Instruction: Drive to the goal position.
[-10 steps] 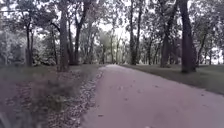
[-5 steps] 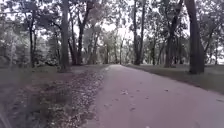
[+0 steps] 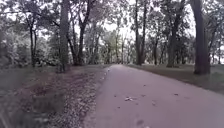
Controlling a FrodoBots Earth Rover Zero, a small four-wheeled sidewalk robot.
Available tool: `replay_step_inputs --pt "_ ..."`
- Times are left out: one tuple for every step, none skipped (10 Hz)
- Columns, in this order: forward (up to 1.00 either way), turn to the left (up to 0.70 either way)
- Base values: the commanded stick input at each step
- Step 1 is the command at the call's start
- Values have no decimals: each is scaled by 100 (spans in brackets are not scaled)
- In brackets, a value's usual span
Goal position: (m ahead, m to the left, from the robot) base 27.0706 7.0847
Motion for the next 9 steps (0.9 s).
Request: replay_step_inputs --pt "68 1" --pt "68 1" --pt "69 0" --pt "69 1" --pt "69 1" --pt "69 1" --pt "69 0" --pt "69 0" --pt "69 1"
